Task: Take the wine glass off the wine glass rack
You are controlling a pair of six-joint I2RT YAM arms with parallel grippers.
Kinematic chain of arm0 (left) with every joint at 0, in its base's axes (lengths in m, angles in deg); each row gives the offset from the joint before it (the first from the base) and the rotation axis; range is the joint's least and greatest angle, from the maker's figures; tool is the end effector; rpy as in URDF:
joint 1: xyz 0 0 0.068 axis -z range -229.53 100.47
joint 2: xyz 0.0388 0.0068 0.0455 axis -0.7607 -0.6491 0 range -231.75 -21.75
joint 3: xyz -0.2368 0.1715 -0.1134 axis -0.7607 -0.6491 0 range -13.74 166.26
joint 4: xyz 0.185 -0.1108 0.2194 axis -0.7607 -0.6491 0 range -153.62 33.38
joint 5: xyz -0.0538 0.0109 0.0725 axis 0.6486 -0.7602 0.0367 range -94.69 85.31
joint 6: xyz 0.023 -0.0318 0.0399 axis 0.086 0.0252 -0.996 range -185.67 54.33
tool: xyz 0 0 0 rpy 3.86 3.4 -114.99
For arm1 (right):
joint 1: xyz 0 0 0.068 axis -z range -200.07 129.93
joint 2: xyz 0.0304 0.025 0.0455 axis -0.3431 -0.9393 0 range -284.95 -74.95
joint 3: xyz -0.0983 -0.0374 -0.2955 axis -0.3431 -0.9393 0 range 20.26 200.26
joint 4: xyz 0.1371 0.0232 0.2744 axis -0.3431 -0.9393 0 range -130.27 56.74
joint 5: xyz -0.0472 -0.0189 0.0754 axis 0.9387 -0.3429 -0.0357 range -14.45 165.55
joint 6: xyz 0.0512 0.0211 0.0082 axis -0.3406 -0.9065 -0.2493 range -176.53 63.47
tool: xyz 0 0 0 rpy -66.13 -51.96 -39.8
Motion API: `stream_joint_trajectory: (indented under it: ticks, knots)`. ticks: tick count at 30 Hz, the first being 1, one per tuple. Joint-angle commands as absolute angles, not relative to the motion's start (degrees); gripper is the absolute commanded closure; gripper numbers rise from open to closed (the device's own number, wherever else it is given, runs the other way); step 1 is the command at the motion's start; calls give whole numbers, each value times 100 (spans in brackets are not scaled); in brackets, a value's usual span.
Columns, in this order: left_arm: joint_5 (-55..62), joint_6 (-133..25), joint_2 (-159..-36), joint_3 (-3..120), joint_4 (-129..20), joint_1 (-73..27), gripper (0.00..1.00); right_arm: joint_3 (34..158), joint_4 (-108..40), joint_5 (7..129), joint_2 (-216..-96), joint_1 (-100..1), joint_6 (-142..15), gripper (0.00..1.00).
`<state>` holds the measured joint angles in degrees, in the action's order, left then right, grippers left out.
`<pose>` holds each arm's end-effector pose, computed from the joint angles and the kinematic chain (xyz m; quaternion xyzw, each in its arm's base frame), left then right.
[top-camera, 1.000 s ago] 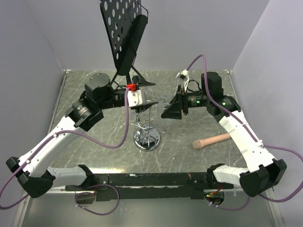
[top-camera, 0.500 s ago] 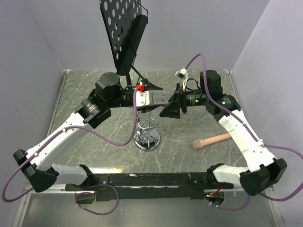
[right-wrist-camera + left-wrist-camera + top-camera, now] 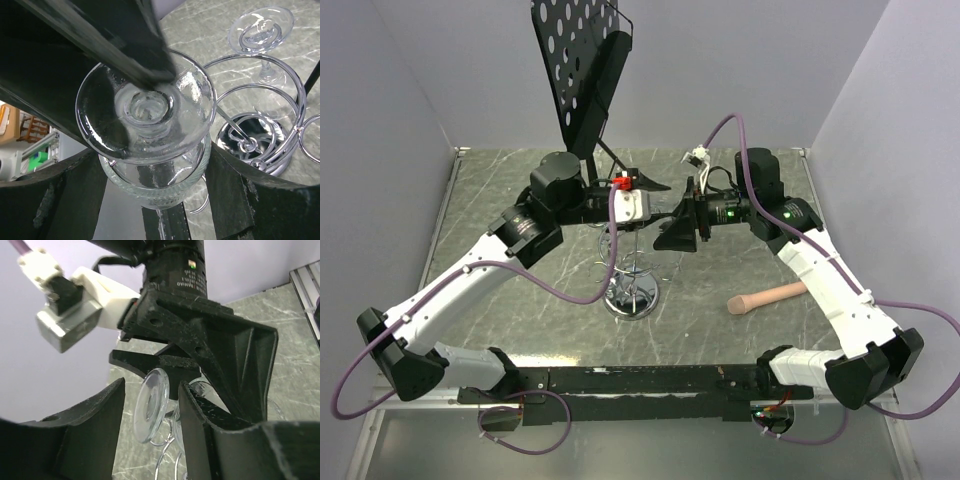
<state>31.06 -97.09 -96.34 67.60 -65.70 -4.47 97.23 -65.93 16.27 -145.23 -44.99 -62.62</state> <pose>0.2163 -0.2485 0.4982 0.5919 0.4076 -0.2981 0.6282 0.2452 0.1505 0.4543 -0.3792 0.6842 0.5273 0.3319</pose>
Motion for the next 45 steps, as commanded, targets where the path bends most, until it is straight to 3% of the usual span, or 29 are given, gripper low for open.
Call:
stream_joint_trajectory:
  ticks: [1, 9, 11, 14, 17, 20, 21, 24, 29, 45]
  knots:
    - [3249, -9766, -9734, 6712, -6338, -435, 50, 10208, -6297, 1429, -14517, -4599, -6111, 100]
    - [3284, -9977, -9866, 6721, -6514, -426, 60, 10287, -6323, 1447, -14587, -4617, -6093, 100]
    - [3240, -9986, -9892, 6721, -6558, -426, 67, 10323, -6332, 1447, -14605, -4617, -6084, 100]
    - [3126, -10030, -9840, 6573, -6454, -426, 99, 10340, -6350, 1438, -14622, -4617, -6093, 100]
    - [3038, -10056, -9769, 6396, -6250, -426, 99, 10349, -6368, 1394, -14622, -4617, -6101, 100]
    - [2959, -10003, -9822, 6449, -6347, -418, 99, 10349, -6350, 1359, -14649, -4608, -6137, 91]
    - [2915, -9986, -9822, 6431, -6330, -418, 99, 10340, -6341, 1342, -14649, -4608, -6154, 84]
    - [2775, -9758, -9830, 6370, -6233, -426, 99, 10288, -6271, 1394, -14623, -4599, -6215, 46]
    - [2590, -9441, -9848, 6352, -6189, -514, 99, 10296, -6218, 1526, -14605, -4547, -6356, 0]
    - [2326, -8080, -10032, 6404, -5960, -979, 99, 10113, -6877, 2685, -14043, -4090, -5092, 0]
